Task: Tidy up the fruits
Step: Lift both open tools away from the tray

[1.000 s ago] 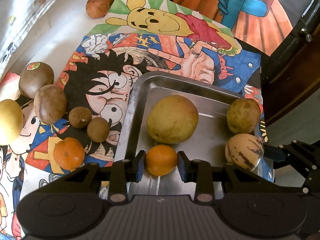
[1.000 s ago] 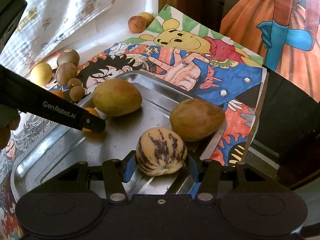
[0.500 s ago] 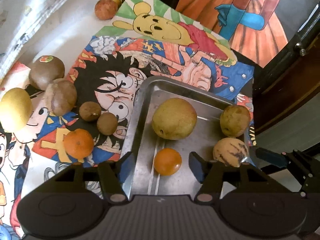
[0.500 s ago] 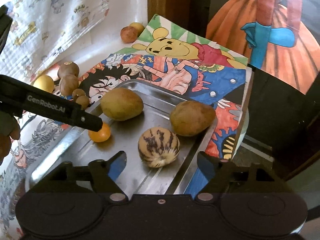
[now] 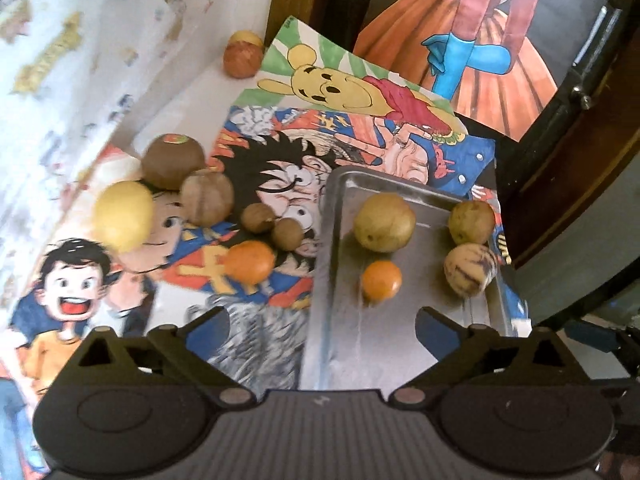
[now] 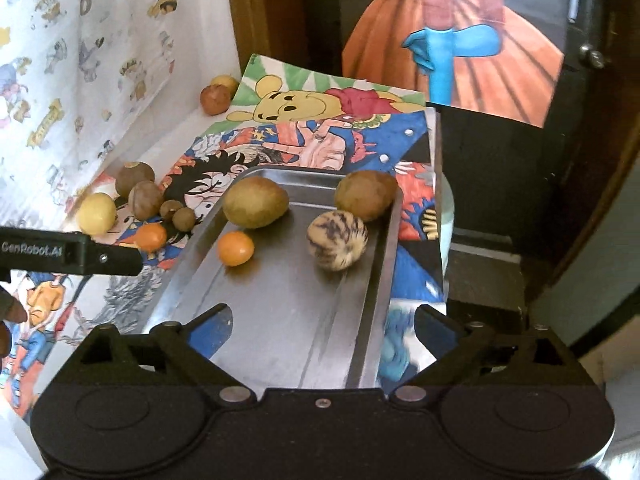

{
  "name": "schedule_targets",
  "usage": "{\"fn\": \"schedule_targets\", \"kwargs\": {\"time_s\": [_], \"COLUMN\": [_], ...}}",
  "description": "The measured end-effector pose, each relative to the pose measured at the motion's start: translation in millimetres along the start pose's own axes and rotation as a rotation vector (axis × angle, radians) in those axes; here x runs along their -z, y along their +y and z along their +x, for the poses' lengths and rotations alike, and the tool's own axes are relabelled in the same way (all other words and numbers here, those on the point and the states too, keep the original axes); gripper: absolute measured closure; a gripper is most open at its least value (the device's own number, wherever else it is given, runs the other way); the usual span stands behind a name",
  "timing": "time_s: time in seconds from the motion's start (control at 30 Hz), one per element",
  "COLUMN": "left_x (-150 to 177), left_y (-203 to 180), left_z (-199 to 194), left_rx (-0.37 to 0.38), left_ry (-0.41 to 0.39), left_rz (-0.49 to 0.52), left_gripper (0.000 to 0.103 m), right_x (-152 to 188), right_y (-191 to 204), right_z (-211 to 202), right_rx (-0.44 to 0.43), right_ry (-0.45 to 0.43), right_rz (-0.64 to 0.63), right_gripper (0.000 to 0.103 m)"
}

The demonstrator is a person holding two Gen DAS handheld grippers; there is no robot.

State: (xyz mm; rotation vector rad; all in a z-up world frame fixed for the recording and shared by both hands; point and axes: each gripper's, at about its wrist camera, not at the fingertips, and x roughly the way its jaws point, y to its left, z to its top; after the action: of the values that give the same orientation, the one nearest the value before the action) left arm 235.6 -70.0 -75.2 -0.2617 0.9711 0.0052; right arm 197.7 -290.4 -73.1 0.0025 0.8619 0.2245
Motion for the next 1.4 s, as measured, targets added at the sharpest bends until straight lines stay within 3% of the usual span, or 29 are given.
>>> {"fn": "schedule_targets", "kwargs": {"time_s": [0.4, 0.7, 1.03, 1.4], "left_x": [49.0, 83.7, 114.6, 132.0], "left_y": [45.8, 77.5, 90.3, 94.1], "left_z": [-58.8, -80.4, -86.8, -83.6], "left_rx": [-0.056, -0.091, -0.151, -0.158], "left_ry": [-0.023, 0.005, -0.001, 0.034], "left_rz": [0.052, 0.071, 0.077, -0.023], "left_gripper": [0.001, 0.001, 0.001, 0.001], "right_x": [52.1, 80.4, 82.4, 79.7], "right_y": [38.2, 61.0, 66.5, 69.6], "right_z": [-44.6, -49.5, -65.0, -76.0], "right_rx": [0.025, -0.018, -0.047, -0.152], "right_ry": [0.012, 0.147, 0.179, 0.26], "right_rz": [0.086, 0.107, 0.04, -0.104], "right_gripper": [0.001, 0.001, 0.001, 0.001]}}
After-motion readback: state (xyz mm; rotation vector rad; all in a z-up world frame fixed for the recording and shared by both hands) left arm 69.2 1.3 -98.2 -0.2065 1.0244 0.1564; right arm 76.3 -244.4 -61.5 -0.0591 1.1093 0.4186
